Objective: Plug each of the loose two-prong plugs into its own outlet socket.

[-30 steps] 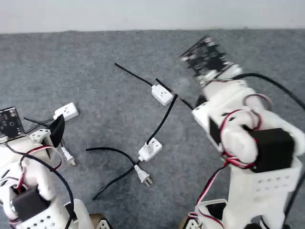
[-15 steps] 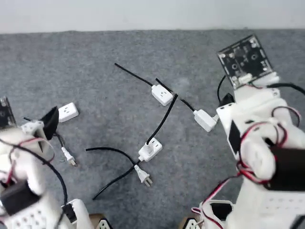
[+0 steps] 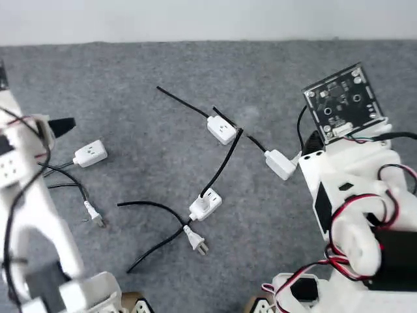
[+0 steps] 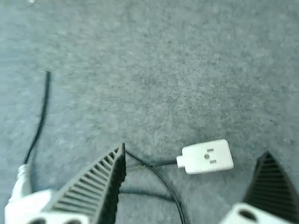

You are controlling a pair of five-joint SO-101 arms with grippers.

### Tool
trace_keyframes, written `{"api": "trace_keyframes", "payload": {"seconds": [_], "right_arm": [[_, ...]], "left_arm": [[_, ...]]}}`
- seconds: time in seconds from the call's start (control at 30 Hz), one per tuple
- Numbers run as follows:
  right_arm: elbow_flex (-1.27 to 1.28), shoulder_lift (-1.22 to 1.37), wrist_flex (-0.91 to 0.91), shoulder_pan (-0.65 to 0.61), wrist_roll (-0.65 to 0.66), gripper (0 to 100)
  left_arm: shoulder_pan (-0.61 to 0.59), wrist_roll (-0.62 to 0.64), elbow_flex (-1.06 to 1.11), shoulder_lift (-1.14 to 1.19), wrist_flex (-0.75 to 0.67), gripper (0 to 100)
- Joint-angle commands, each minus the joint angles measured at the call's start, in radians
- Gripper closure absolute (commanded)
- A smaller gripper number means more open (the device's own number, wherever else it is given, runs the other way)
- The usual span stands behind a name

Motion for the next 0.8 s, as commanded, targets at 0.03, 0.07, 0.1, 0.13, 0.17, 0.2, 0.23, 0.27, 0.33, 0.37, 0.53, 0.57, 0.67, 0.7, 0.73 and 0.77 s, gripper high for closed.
{"api": "trace_keyframes", "payload": {"seconds": [0.03, 0.07, 0.1, 0.13, 0.17, 0.2, 0.23, 0.27, 0.33, 0.37, 0.53, 0.57, 0.67, 0.7, 0.73, 0.77], "right_arm": [[-0.041, -0.012, 0.041, 0.013, -0.006, 84.4], [-0.041, -0.012, 0.041, 0.013, -0.006, 84.4], [-0.041, -0.012, 0.041, 0.013, -0.006, 84.4], [-0.041, -0.012, 0.041, 0.013, -0.006, 84.4], [-0.041, -0.012, 0.041, 0.012, -0.006, 84.4], [-0.041, -0.012, 0.041, 0.012, -0.006, 84.4], [-0.041, -0.012, 0.041, 0.010, -0.006, 84.4], [-0.041, -0.012, 0.041, 0.010, -0.006, 84.4], [-0.041, -0.012, 0.041, 0.010, -0.006, 84.4], [-0.041, -0.012, 0.041, 0.010, -0.006, 84.4], [-0.041, -0.012, 0.041, 0.013, -0.005, 84.4], [-0.041, -0.012, 0.041, 0.013, -0.005, 84.4], [-0.041, -0.012, 0.041, 0.010, -0.005, 84.4], [-0.041, -0.012, 0.041, 0.010, -0.006, 84.4], [-0.041, -0.012, 0.041, 0.010, -0.008, 84.4], [-0.041, -0.012, 0.041, 0.010, -0.008, 84.4]], "left_arm": [[0.040, 0.014, -0.237, 0.296, -0.071, 59], [0.049, 0.014, -0.280, 0.350, -0.071, 59], [0.055, 0.014, -0.325, 0.405, -0.071, 59], [0.063, 0.014, -0.372, 0.457, -0.069, 59], [0.068, 0.014, -0.415, 0.509, -0.069, 59], [0.072, 0.014, -0.458, 0.562, -0.068, 59], [0.075, 0.014, -0.498, 0.609, -0.063, 59], [0.078, 0.014, -0.541, 0.660, -0.052, 59], [0.081, 0.014, -0.634, 0.756, -0.008, 59], [0.081, 0.017, -0.682, 0.802, 0.025, 59], [0.078, 0.020, -0.908, 1.002, 0.267, 59], [0.080, 0.020, -0.949, 1.030, 0.322, 59], [0.083, 0.044, -1.072, 1.099, 0.453, 59], [0.083, 0.052, -1.106, 1.119, 0.476, 59], [0.083, 0.055, -1.136, 1.138, 0.497, 59], [0.083, 0.057, -1.159, 1.157, 0.519, 59]]}}
